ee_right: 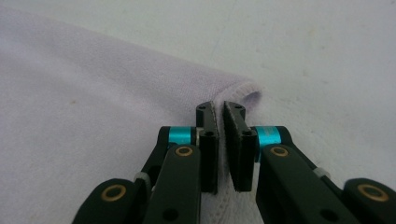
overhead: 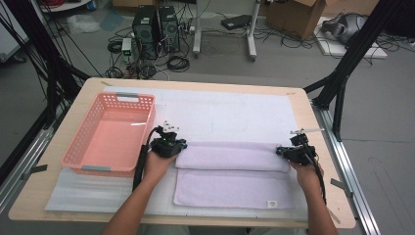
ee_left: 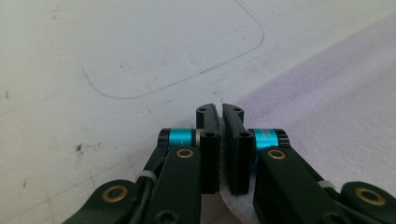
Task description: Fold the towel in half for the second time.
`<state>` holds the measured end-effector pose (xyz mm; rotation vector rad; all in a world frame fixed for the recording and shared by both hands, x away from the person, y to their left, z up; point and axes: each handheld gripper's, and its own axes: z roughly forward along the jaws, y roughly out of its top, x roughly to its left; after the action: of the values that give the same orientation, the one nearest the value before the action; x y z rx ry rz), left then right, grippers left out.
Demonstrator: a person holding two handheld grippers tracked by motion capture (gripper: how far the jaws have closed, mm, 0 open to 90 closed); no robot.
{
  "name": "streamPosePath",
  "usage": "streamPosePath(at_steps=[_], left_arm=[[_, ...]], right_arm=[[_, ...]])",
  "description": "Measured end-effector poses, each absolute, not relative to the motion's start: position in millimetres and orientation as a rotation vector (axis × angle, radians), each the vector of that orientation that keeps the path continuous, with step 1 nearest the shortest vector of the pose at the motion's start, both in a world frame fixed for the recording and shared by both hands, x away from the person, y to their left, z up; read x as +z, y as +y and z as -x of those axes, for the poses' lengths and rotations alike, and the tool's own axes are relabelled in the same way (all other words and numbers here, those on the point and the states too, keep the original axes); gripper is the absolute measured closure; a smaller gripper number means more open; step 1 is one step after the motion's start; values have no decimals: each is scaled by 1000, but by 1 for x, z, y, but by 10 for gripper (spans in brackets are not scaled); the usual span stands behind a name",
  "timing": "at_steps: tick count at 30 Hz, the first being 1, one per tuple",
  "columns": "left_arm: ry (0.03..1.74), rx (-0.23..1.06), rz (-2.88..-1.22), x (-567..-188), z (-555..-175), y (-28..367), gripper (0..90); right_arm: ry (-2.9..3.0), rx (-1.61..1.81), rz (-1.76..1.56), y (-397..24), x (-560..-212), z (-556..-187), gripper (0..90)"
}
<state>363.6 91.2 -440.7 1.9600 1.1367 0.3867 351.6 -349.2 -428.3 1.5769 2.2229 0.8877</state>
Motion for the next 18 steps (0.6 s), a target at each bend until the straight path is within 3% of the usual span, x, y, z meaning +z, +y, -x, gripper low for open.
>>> streamPosePath(at_steps=[18], left_arm=[[995, 361, -1751, -407, -294, 109, 859]], right_arm=[[2038, 1225, -1444, -367, -402, -265, 852]])
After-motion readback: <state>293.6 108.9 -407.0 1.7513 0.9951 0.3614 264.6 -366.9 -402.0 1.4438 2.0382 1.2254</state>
